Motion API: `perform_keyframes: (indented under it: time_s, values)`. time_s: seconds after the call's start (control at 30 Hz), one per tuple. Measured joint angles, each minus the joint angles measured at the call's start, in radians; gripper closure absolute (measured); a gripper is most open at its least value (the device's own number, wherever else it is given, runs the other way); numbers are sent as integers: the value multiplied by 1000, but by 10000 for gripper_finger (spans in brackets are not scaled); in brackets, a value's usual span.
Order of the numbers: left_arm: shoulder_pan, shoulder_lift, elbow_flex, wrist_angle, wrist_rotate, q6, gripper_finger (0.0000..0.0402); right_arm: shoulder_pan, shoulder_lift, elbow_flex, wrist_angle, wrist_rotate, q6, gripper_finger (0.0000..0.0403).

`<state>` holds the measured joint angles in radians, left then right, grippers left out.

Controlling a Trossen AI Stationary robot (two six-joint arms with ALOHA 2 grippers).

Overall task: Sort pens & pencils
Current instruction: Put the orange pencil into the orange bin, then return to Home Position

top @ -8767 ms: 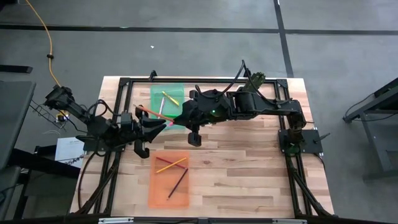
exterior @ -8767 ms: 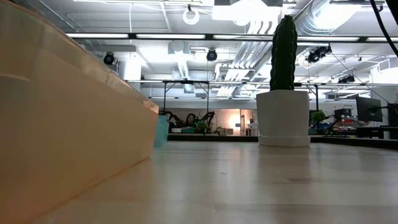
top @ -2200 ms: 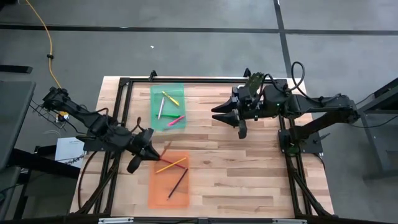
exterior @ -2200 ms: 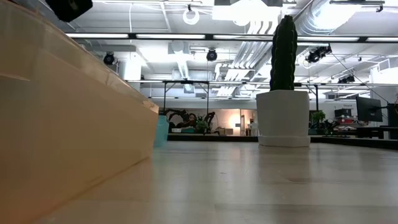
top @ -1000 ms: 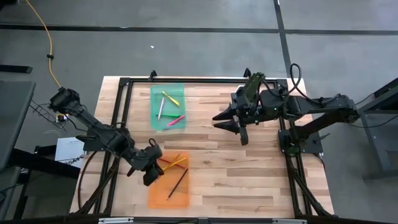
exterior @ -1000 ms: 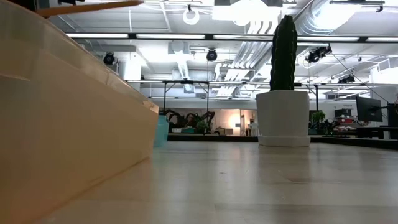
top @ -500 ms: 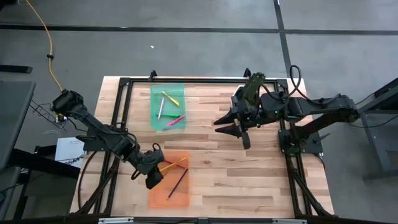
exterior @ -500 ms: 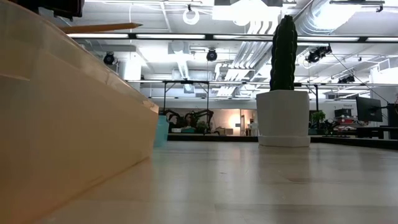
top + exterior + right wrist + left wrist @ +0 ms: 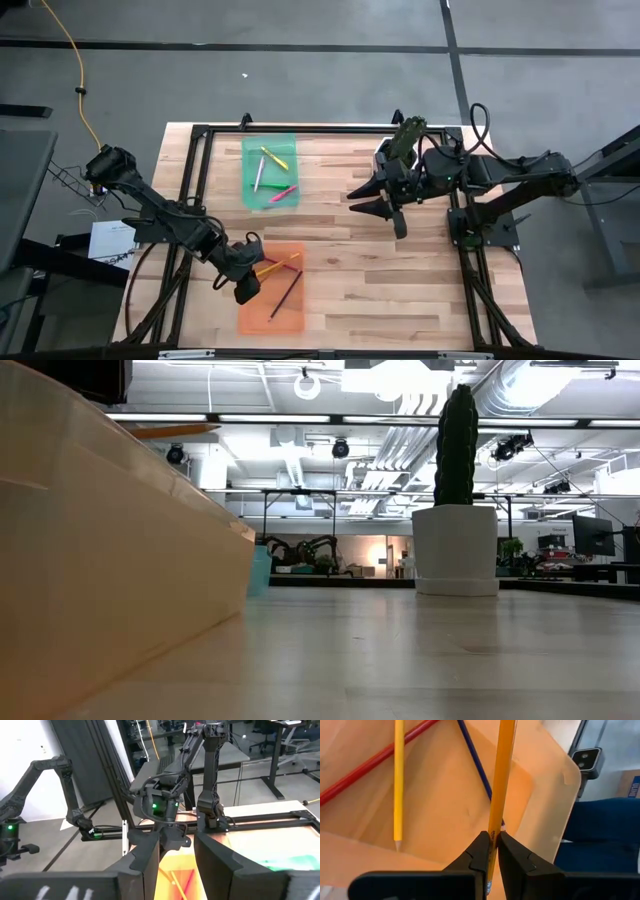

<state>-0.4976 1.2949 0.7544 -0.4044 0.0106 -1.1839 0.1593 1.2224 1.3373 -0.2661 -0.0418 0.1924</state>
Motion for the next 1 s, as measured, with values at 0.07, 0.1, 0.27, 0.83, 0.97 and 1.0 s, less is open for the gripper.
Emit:
perform_keyframes:
  time_s: [0.07, 0.1, 0.27, 0.83, 0.97, 1.0]
  values:
    - [0, 0, 0, -4, -3, 0, 380, 0, 0, 0, -2, 0, -3, 289]
    - [0, 0, 0, -5, -3, 0, 380, 0, 0, 0, -3, 0, -4, 289]
    - [0, 0, 0, -16, -3, 0, 380, 0, 0, 0, -6, 0, -10, 289]
    - [0, -2, 0, 56, -28, 79, 267, 0, 0, 0, -8, 0, -16, 289]
    - [0, -38, 0, 152, -151, 157, 272, 0, 0, 0, -7, 0, -8, 289]
    - [0, -55, 0, 156, -196, 175, 274, 0, -1, 0, -6, 0, -4, 289]
